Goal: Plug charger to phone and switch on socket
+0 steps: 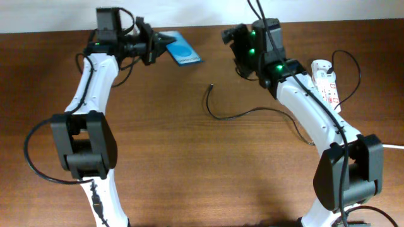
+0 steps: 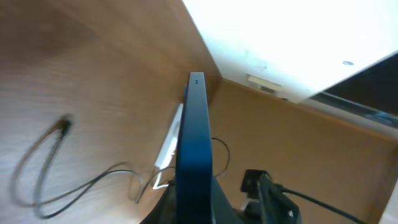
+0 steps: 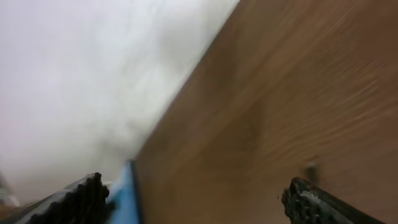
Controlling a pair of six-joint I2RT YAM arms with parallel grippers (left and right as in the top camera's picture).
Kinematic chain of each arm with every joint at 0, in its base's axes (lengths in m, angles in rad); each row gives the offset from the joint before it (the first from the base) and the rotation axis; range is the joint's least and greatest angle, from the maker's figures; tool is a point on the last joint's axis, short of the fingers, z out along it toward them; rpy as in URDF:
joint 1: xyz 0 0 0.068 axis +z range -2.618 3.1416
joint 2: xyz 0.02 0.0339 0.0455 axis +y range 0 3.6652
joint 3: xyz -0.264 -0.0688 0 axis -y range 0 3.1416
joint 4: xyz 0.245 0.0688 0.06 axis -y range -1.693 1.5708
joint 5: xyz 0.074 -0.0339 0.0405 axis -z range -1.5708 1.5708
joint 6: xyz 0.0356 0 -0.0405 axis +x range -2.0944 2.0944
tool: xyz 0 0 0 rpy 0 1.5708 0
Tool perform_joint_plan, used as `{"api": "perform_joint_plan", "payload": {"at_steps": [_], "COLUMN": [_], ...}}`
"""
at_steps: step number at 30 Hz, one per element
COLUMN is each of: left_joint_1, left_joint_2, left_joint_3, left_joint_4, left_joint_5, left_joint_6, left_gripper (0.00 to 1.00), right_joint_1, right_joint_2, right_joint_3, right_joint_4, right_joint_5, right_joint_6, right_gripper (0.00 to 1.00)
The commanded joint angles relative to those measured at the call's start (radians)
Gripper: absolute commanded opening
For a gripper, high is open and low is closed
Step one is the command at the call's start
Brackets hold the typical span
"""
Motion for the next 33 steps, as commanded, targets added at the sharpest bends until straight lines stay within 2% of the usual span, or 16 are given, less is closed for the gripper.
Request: {"api": "perform_joint_plan", "payload": {"at_steps": [1,4,7,11,13,15,19,23,30,32,33], "left_joint_1": [0.037,0.055,0.069,0.074,0.073,0.073,0.074,0.087,0.156,0.172,0.173], "left_joint_2": [-0.008,-0.008,-0.008,-0.008,-0.008,-0.008,-0.008,-0.008,-0.008,-0.008,-0.008], "left_joint_3": [0.010,0.010,0.010,0.010,0.010,0.010,0.010,0.010,0.010,0.010,0.010], "left_joint_4": [-0.037,-0.037,-0.036,-0.035,-0.035,-0.035,-0.035,-0.031,-0.032,-0.032,-0.032], "left_joint_5": [0.106,0.224,0.317,0.393,0.404,0.404,0.399,0.382,0.335,0.317,0.317], "left_joint_6": [0.183,0.263,0.277,0.277,0.277,0.276,0.276,0.276,0.276,0.276,0.276], "left_gripper": [0.00,0.00,0.00,0.00,0.00,0.00,0.00,0.00,0.00,0.00,0.00], "right_joint_1": [-0.043,-0.068,-0.082,-0.072,-0.064,-0.060,-0.059,-0.051,-0.002,0.007,0.007], "right_joint_2": [-0.016,-0.016,-0.016,-0.016,-0.013,-0.009,0.017,0.071,0.178,0.230,0.243], "right_joint_3": [0.001,0.001,0.001,0.001,-0.003,-0.011,-0.017,-0.017,-0.017,-0.017,-0.017], "right_joint_4": [-0.069,-0.122,-0.183,-0.252,-0.274,-0.286,-0.281,-0.251,-0.166,-0.137,-0.132], "right_joint_5": [-0.016,-0.097,-0.148,-0.146,-0.151,-0.160,-0.237,-0.262,-0.304,-0.322,-0.323], "right_joint_6": [-0.321,-0.479,-0.614,-0.663,-0.713,-0.715,-0.705,-0.619,-0.488,-0.438,-0.422], "right_gripper": [0.94,0.95,0.95,0.95,0.91,0.86,0.64,0.52,0.45,0.37,0.37]}}
